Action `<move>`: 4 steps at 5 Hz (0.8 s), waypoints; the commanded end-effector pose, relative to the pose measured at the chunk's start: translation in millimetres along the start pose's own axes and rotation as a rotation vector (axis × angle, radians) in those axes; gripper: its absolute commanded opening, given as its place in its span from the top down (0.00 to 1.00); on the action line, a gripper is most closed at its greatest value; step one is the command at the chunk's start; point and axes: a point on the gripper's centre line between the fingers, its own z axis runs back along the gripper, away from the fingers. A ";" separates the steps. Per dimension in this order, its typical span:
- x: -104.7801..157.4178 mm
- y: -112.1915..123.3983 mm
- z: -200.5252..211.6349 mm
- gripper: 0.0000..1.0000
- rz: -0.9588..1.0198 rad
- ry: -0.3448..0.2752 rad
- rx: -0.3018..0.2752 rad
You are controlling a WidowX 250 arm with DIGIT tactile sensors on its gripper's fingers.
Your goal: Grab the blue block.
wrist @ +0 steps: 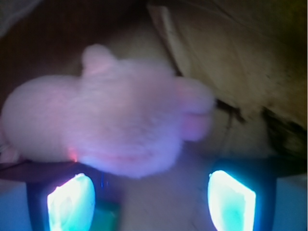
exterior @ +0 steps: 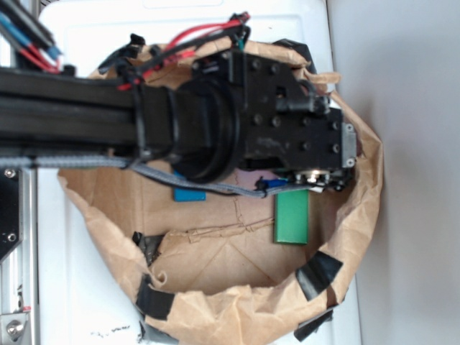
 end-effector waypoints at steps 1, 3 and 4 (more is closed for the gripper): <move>23.3 13.9 23.9 0.00 0.123 -0.038 -0.002; 21.1 46.9 38.8 0.00 0.118 -0.031 -0.061; 18.9 60.8 44.1 0.00 0.120 -0.006 -0.072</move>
